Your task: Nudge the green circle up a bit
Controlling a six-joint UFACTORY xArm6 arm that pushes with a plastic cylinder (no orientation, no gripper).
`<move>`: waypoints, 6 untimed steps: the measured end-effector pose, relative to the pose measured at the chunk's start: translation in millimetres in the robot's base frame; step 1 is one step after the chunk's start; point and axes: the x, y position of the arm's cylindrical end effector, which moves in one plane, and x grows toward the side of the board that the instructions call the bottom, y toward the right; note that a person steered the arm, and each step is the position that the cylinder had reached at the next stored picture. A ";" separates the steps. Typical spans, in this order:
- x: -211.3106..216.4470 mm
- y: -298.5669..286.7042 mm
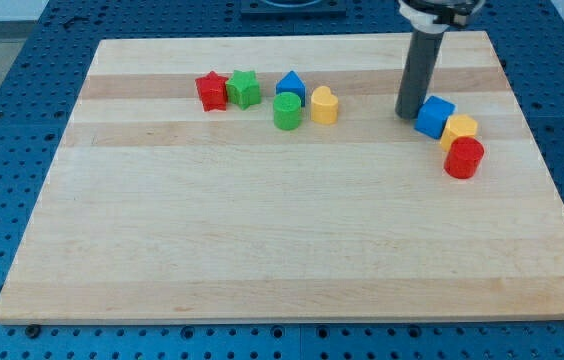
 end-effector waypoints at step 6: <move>86.4 -79.6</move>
